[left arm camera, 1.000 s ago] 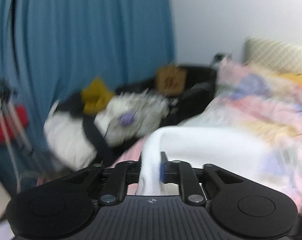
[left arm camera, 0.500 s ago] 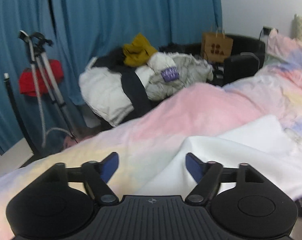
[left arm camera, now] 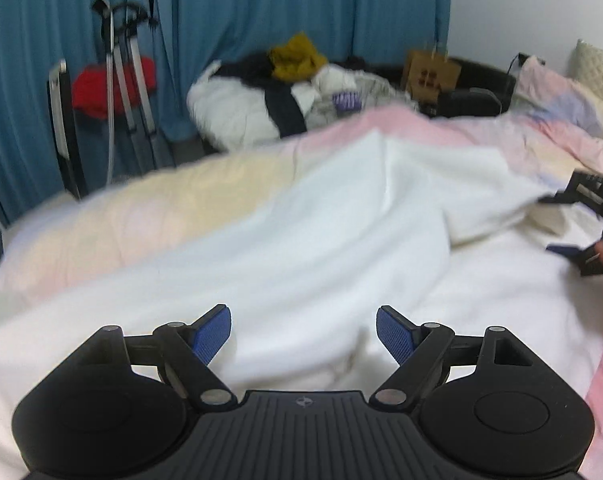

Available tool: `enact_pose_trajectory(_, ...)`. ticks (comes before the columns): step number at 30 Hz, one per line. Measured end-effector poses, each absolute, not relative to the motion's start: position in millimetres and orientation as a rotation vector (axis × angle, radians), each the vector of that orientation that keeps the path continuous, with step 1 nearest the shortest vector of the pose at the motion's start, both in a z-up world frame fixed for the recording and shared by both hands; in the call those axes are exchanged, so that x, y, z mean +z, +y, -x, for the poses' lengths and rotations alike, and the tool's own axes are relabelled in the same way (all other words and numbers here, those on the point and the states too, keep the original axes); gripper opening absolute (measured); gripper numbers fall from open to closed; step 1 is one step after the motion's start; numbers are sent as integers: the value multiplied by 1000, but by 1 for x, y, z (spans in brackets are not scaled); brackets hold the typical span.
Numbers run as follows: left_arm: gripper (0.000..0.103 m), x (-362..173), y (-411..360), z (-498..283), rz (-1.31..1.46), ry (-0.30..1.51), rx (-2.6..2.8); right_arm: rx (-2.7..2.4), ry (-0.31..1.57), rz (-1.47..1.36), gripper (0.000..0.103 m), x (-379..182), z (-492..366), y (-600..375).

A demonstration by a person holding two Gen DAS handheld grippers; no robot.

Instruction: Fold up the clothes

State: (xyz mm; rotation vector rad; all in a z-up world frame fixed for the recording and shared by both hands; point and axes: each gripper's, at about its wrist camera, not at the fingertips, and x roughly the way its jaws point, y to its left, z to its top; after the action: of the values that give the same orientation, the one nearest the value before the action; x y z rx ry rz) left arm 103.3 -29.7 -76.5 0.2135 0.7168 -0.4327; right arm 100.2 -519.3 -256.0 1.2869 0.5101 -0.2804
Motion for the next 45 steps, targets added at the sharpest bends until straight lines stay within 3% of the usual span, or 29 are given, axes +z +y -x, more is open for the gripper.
enact_pose_trajectory(17,86,-124,-28,-131,-362,738,-390,-150,301,-1606,77,-267,-99,-542)
enact_pose_trajectory(28,87,-128,-30,-144,-369,750,-373,-214,432,-1590,75,-283,-144,-552)
enact_pose_trajectory(30,87,-128,-29,-145,-362,754,-372,-238,421,-1518,67,-276,-148,-555)
enact_pose_trajectory(34,87,-128,-29,-145,-356,757,-368,-307,387,-1448,16,-268,-147,-568)
enact_pose_trajectory(35,87,-128,-29,-145,-354,758,-367,-302,372,-1447,11,-266,-147,-572)
enact_pose_trajectory(42,87,-129,-30,-139,-384,747,-421,-281,196,-1273,8,-224,-142,-577)
enact_pose_trajectory(45,87,-129,-29,-137,-404,744,-438,-352,215,-1254,9,-226,-140,-582)
